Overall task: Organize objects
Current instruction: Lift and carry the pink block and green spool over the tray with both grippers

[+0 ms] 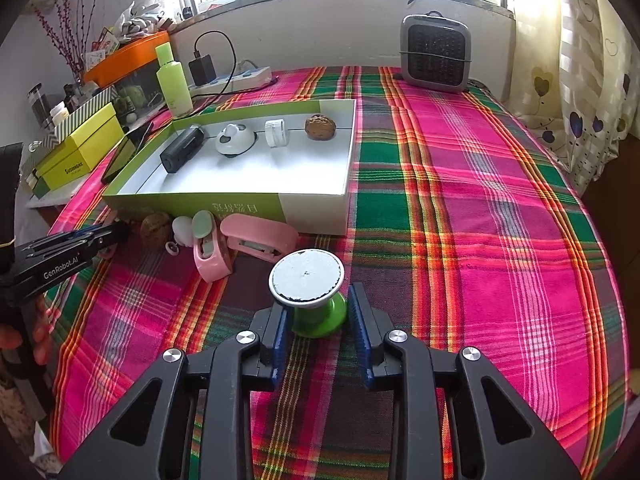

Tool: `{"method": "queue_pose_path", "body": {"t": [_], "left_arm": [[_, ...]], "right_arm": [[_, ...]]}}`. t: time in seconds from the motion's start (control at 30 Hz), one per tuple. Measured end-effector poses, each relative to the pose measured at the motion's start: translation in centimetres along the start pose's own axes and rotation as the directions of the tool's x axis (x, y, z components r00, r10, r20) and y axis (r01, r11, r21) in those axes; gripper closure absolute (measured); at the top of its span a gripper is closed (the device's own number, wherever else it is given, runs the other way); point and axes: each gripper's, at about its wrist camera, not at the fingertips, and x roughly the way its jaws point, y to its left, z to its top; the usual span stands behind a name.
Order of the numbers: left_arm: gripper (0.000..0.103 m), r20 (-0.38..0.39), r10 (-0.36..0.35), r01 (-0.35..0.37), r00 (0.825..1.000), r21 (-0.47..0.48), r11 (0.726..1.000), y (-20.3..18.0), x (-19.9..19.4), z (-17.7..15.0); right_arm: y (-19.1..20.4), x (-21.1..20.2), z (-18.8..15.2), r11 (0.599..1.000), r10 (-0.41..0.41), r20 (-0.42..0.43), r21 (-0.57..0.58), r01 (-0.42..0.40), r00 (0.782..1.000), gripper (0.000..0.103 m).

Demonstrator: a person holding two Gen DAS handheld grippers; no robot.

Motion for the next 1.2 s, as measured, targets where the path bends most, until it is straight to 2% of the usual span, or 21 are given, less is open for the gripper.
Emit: {"method": "queue_pose_path", "body": {"t": [1.2], "left_arm": [[0.087, 0.029, -0.047, 0.047, 0.998, 0.013, 0.999, -1.0, -2.2, -0.1]], "right_arm": [[1.1, -1.6, 0.5, 0.998, 0.057, 0.072, -0.004, -0.057, 0.996, 0.074]]}}
